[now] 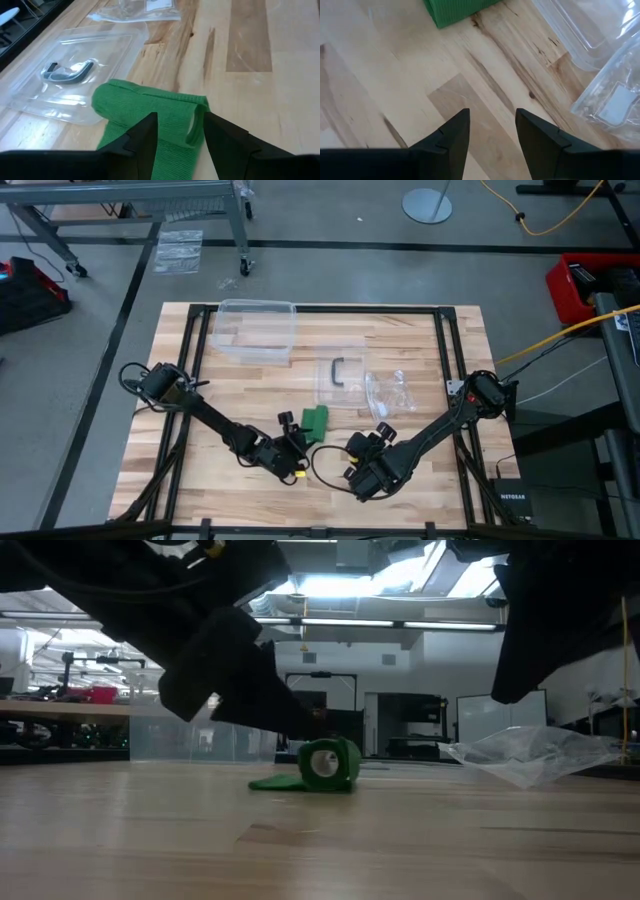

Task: Roll bandage
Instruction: Roll the green bandage

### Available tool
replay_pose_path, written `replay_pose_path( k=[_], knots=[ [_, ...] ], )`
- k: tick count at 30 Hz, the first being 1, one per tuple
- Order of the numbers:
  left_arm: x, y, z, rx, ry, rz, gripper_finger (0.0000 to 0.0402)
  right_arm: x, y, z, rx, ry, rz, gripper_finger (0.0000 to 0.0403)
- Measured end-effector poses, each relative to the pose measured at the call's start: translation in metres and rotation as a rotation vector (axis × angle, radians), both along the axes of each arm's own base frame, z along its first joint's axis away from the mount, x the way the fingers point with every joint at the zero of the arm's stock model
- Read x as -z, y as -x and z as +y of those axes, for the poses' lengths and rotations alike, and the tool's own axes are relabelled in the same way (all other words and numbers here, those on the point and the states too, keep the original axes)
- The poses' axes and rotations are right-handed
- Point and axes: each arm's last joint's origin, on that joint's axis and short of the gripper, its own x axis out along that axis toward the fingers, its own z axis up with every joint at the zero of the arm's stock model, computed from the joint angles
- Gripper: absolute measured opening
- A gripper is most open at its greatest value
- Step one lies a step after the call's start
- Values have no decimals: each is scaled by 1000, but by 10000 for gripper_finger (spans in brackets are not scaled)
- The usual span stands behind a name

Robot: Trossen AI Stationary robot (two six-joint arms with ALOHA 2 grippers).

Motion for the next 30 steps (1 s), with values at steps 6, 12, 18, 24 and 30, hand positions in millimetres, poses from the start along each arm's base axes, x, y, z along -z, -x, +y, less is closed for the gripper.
replay_pose_path(
  k=[6,12,18,24,30],
  knots=[
    [0,1,-1,3,1,1,150,0,0,0,0,1,-2,165],
    [0,0,1,-1,-2,3,151,0,0,0,0,4,-8,165],
    [0,0,1,7,0,7,151,0,-1,0,1,4,-17,165],
    [0,0,0,14,2,11,151,-1,-5,3,1,-19,-69,165],
    [13,-3,-1,28,8,23,151,-1,-6,4,1,-20,-83,165]
  ],
)
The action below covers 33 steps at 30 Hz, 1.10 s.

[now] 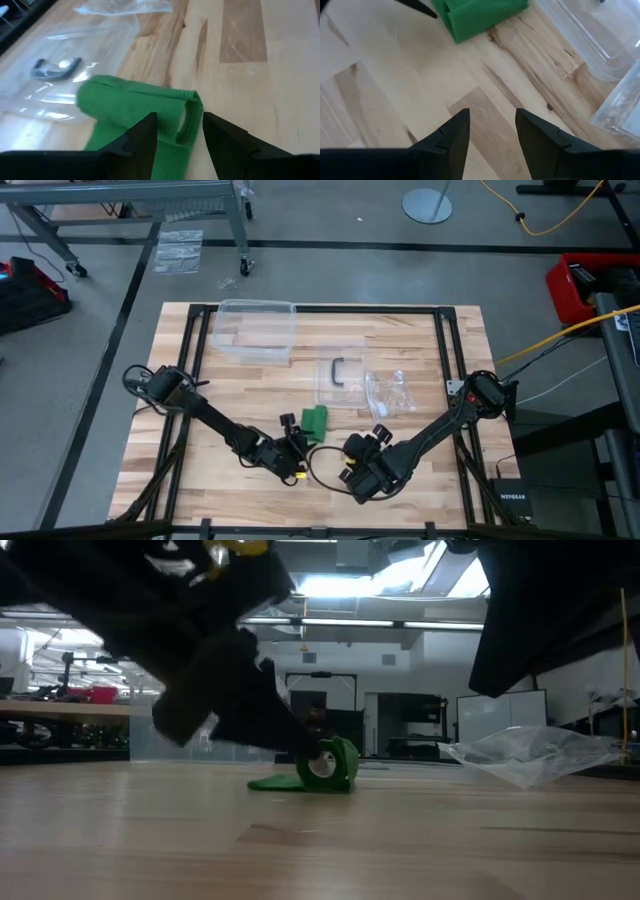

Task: Roll bandage
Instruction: Roll the green bandage

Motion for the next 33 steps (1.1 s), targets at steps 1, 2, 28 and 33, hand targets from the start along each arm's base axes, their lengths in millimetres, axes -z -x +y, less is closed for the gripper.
replay_pose_path(
  k=[1,2,28,33],
  knots=[
    [3,-1,0,2,-2,-3,151,0,0,0,-1,0,1,165],
    [5,-2,0,2,-2,-6,151,0,0,0,-2,-1,2,165],
    [-4,-16,11,-35,-87,-19,151,0,0,1,-11,-20,21,165],
    [-4,-16,11,-88,-2,-62,151,0,0,0,-10,-20,20,165]
  ],
)
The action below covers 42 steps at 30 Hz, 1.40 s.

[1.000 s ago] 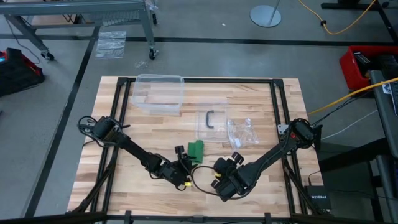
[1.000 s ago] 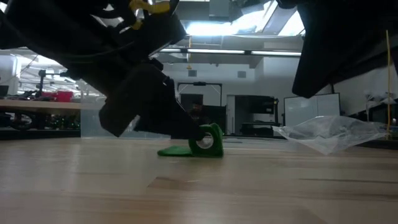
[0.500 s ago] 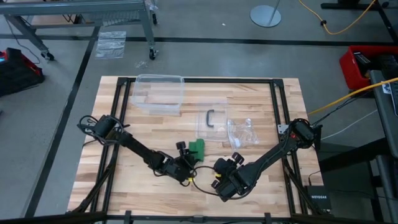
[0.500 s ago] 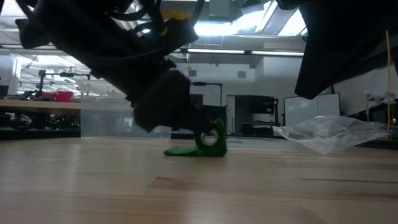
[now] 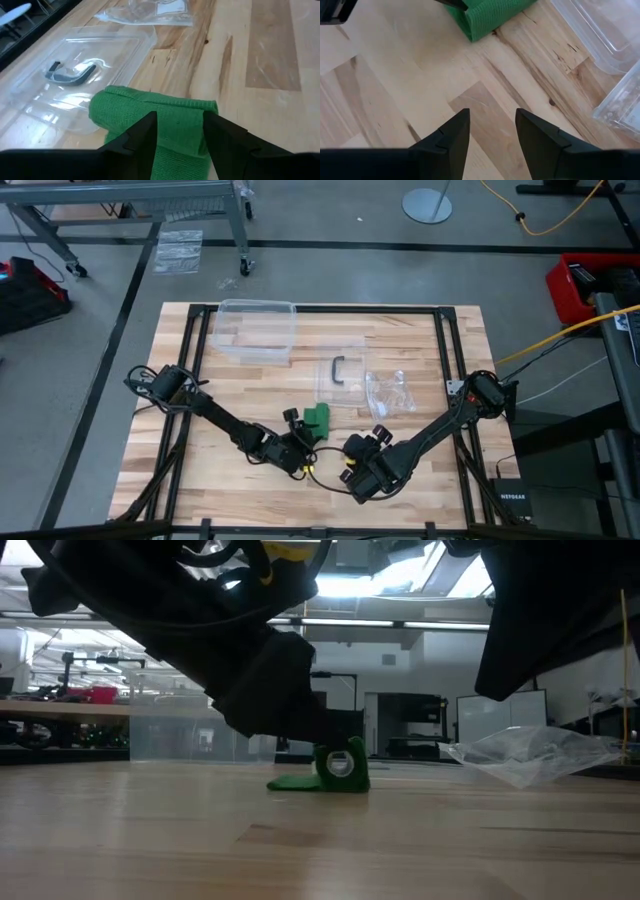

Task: Roll bandage
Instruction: Roll the green bandage

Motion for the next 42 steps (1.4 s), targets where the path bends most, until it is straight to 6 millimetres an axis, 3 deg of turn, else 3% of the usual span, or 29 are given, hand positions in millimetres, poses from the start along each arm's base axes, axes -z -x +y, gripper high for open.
replay_pose_path(
  k=[17,31,42],
  knots=[
    [2,-1,1,74,-13,58,150,0,0,0,-14,10,-1,165],
    [22,-4,16,-20,-28,101,150,0,-2,1,-14,-2,-23,165],
    [21,-7,22,-114,31,29,150,0,-2,1,-14,-2,-24,165]
  ],
)
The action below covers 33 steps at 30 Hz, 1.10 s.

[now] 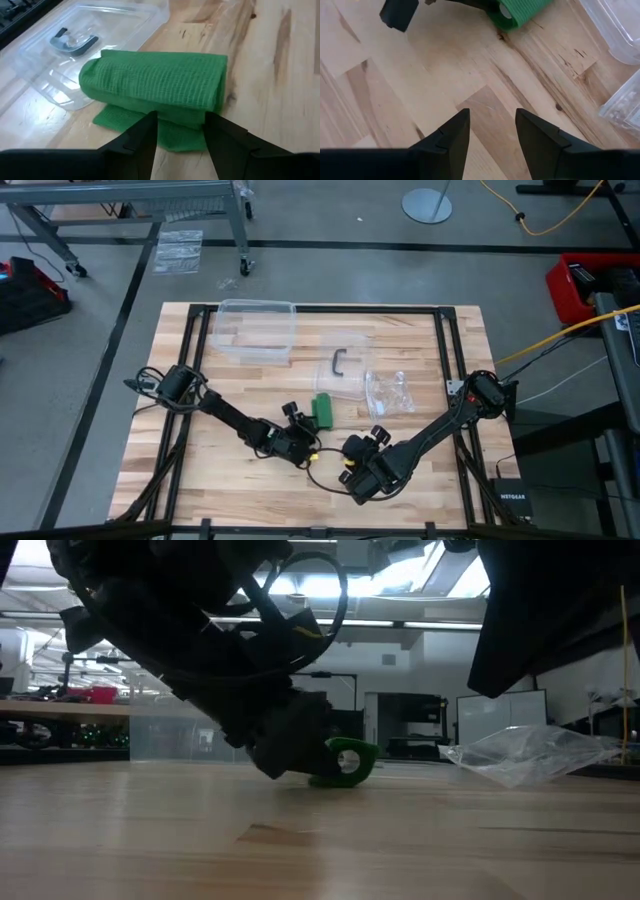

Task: Roll bandage
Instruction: Roll the green bandage

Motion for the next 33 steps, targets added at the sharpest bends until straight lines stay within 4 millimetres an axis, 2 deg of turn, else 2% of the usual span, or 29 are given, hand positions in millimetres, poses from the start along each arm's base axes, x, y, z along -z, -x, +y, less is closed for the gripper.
replay_pose_path(
  k=[10,28,33],
  knots=[
    [-2,1,-8,-33,90,-76,150,0,0,0,0,0,-1,165],
    [-2,-6,12,-145,167,-139,150,0,-2,1,1,-6,-22,165],
    [-2,-7,14,-153,166,-139,120,-1,-2,1,2,0,-28,165]
  ],
)
